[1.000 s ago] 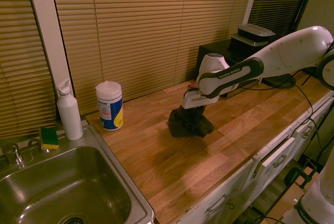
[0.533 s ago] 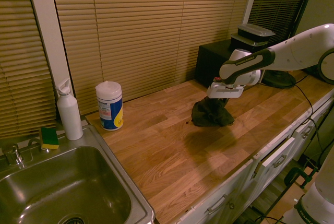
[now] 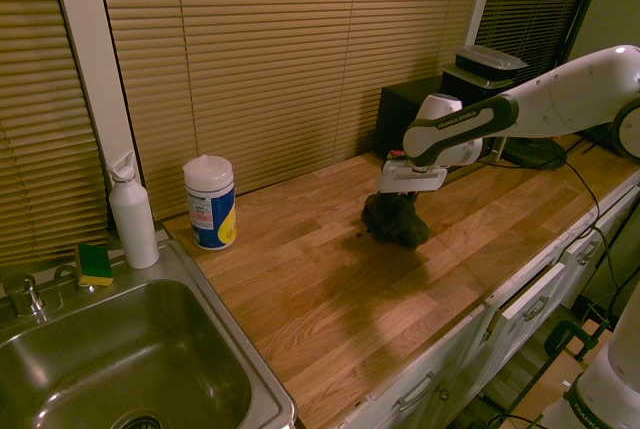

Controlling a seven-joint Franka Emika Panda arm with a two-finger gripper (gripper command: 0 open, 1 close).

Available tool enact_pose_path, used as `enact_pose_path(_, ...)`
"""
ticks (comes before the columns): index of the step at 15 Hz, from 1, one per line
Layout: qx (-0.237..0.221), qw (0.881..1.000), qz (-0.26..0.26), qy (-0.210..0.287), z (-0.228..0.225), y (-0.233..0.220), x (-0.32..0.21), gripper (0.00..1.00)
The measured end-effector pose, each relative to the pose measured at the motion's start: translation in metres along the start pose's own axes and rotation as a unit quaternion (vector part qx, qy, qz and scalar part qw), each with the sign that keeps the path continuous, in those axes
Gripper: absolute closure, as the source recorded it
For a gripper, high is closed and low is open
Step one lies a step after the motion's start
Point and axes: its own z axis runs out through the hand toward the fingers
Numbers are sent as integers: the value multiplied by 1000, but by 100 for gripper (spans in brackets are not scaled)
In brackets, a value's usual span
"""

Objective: Clear the spill

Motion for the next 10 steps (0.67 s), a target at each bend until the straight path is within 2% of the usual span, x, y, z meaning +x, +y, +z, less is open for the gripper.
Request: enact_pose_path(10, -12, 997, -77, 7, 27, -91, -141, 100)
